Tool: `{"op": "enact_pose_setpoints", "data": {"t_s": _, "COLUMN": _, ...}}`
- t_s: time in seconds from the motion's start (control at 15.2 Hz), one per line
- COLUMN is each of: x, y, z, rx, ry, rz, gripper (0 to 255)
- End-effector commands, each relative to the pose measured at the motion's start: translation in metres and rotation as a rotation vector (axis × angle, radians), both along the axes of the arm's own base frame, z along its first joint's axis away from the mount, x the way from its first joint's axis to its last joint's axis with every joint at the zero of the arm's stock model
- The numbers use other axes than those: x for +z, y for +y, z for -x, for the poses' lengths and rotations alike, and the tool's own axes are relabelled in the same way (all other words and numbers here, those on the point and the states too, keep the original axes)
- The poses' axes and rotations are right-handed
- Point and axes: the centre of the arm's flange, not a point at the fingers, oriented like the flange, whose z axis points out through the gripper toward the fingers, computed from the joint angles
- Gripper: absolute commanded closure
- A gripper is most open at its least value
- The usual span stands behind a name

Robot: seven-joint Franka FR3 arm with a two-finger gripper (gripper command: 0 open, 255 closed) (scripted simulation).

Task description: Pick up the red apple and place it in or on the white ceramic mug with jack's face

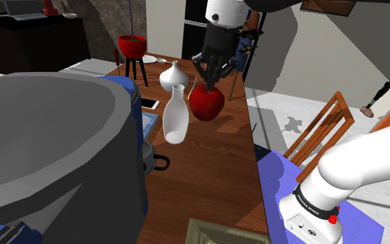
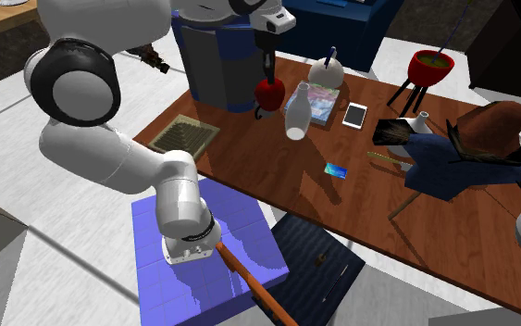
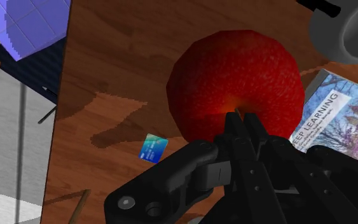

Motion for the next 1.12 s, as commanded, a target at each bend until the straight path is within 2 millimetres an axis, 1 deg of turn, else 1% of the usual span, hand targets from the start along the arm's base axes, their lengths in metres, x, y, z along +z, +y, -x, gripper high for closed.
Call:
{"op": "enact_pose_setpoints", "data": {"t_s": 0.0, "x": 0.004, "y": 0.024, "z": -0.007, "rx": -0.001, "ry": 0.0, "rz": -0.002, "gripper": 255}}
{"op": "enact_pose_setpoints", "data": {"t_s": 0.79, "x": 0.034, "y": 0.173, "z": -0.051, "rx": -0.001, "ry": 0.0, "rz": -0.002, "gripper": 255}}
{"op": "enact_pose_setpoints", "data": {"t_s": 0.86, "x": 0.037, "y": 0.188, "z": -0.056, "rx": -0.001, "ry": 0.0, "rz": -0.002, "gripper": 255}}
{"op": "enact_pose_setpoints", "data": {"t_s": 1.06, "x": 0.021, "y": 0.188, "z": -0.056, "rx": -0.001, "ry": 0.0, "rz": -0.002, "gripper": 255}}
